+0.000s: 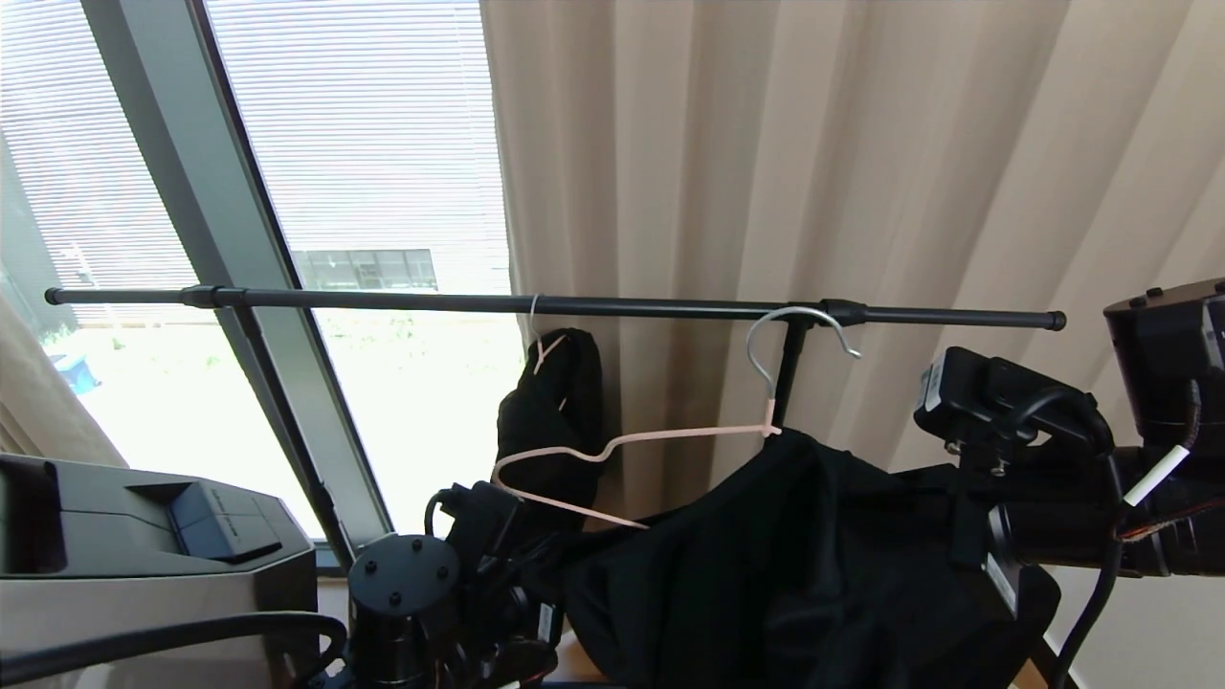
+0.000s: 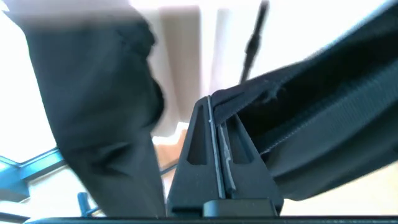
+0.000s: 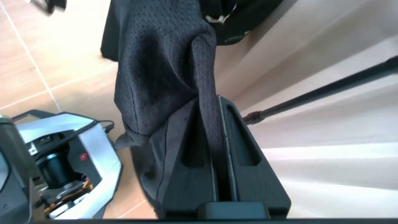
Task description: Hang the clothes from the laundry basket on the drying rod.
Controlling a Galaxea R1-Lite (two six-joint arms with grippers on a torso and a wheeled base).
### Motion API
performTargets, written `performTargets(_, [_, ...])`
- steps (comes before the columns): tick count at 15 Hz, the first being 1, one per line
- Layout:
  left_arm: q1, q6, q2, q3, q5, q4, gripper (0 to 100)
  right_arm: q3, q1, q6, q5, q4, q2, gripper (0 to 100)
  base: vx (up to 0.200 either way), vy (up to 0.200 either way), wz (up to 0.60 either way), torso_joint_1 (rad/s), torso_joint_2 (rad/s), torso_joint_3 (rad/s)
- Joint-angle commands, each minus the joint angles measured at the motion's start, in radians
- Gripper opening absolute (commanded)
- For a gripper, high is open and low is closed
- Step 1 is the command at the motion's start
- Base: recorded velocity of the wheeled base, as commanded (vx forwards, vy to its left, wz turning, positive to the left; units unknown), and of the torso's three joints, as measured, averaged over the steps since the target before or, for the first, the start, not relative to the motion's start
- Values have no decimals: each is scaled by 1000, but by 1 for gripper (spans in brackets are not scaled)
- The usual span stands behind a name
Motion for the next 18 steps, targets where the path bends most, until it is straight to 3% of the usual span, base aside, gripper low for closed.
performTargets(1, [18, 4, -15, -3, 1, -1, 0, 12, -24, -2, 2, -3, -13, 0, 0, 0, 0, 0, 0, 0])
performTargets(9, [128, 10, -18, -36, -16, -1, 0, 55, -72, -95, -3, -3, -39, 0, 0, 0, 0, 0, 0, 0])
performTargets(18, [134, 32, -141, -32, -30, -1, 0, 81, -86, -139, -61, -19, -27, 0, 0, 0, 0, 0, 0, 0])
